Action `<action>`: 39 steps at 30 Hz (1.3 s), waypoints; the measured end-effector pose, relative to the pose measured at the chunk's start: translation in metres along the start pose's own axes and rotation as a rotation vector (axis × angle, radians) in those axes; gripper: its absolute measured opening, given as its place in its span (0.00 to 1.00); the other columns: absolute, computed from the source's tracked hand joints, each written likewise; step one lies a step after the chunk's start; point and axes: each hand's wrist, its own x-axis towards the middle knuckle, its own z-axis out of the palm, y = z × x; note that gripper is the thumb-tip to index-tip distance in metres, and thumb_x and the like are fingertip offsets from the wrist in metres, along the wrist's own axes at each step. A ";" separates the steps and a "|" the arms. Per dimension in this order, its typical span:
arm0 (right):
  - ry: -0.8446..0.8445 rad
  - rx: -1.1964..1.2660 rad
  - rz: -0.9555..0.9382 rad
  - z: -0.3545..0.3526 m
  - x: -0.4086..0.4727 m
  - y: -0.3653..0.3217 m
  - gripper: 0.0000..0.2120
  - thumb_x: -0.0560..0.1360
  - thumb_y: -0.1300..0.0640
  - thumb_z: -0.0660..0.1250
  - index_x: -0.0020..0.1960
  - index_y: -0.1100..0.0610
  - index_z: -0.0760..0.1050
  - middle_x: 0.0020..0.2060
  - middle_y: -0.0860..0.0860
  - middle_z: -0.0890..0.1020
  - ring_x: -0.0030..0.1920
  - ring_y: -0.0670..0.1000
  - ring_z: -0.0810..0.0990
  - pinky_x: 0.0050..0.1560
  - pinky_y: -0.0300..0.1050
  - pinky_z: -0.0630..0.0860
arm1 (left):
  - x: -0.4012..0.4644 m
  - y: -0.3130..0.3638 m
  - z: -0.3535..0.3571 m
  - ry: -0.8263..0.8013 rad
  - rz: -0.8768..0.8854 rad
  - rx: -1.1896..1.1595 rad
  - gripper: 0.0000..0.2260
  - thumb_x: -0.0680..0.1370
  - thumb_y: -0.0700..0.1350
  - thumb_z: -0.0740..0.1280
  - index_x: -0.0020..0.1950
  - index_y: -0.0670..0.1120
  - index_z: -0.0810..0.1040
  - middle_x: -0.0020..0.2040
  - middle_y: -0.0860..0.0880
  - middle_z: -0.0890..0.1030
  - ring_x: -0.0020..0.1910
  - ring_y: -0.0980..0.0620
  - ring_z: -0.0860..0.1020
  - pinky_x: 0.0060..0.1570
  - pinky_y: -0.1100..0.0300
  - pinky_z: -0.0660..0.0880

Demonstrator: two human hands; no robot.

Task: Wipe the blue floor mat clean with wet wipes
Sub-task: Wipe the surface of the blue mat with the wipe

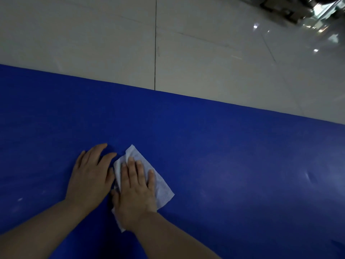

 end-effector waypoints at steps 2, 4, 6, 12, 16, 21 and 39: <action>-0.006 0.022 -0.010 -0.001 0.000 0.001 0.29 0.81 0.42 0.40 0.71 0.53 0.25 0.70 0.47 0.25 0.70 0.47 0.23 0.68 0.55 0.23 | -0.026 -0.004 0.000 -0.032 0.037 0.013 0.18 0.75 0.47 0.54 0.59 0.42 0.75 0.66 0.39 0.71 0.64 0.42 0.70 0.68 0.43 0.61; -0.004 0.073 -0.030 -0.001 -0.001 0.006 0.29 0.81 0.42 0.40 0.73 0.52 0.27 0.71 0.45 0.25 0.70 0.45 0.23 0.68 0.53 0.23 | -0.040 -0.008 -0.001 -0.068 0.047 0.025 0.21 0.75 0.48 0.51 0.60 0.41 0.75 0.67 0.39 0.71 0.65 0.42 0.69 0.71 0.48 0.55; -0.013 0.074 -0.037 0.000 -0.003 0.017 0.30 0.78 0.40 0.34 0.74 0.51 0.29 0.72 0.45 0.27 0.70 0.44 0.23 0.70 0.52 0.25 | -0.039 -0.008 -0.002 -0.091 0.021 0.026 0.23 0.75 0.49 0.51 0.61 0.40 0.75 0.67 0.39 0.71 0.64 0.42 0.69 0.70 0.46 0.56; 0.212 0.196 0.500 0.007 -0.024 0.061 0.45 0.58 0.36 0.09 0.72 0.51 0.26 0.73 0.48 0.30 0.70 0.46 0.26 0.70 0.51 0.28 | -0.038 -0.002 -0.006 -0.059 0.027 0.044 0.23 0.76 0.49 0.51 0.61 0.40 0.78 0.66 0.40 0.71 0.62 0.43 0.68 0.69 0.46 0.57; 0.169 0.201 0.524 0.010 -0.032 0.049 0.36 0.66 0.38 0.19 0.71 0.50 0.24 0.73 0.49 0.28 0.72 0.51 0.27 0.71 0.56 0.29 | -0.038 -0.001 -0.006 -0.069 0.014 0.046 0.23 0.76 0.49 0.50 0.62 0.41 0.77 0.67 0.40 0.71 0.64 0.43 0.68 0.69 0.44 0.58; 0.195 0.167 0.171 0.025 -0.031 -0.005 0.28 0.76 0.44 0.51 0.76 0.49 0.59 0.76 0.52 0.60 0.75 0.55 0.58 0.69 0.62 0.58 | -0.038 -0.001 -0.005 -0.107 -0.004 0.069 0.23 0.75 0.49 0.51 0.61 0.41 0.77 0.67 0.39 0.71 0.65 0.43 0.68 0.68 0.42 0.62; 0.257 0.042 0.114 0.038 -0.036 -0.010 0.27 0.76 0.45 0.51 0.72 0.54 0.68 0.71 0.52 0.69 0.71 0.54 0.67 0.65 0.59 0.57 | -0.039 -0.004 -0.005 -0.145 -0.021 0.048 0.22 0.76 0.49 0.52 0.62 0.42 0.77 0.67 0.40 0.72 0.66 0.44 0.69 0.68 0.43 0.63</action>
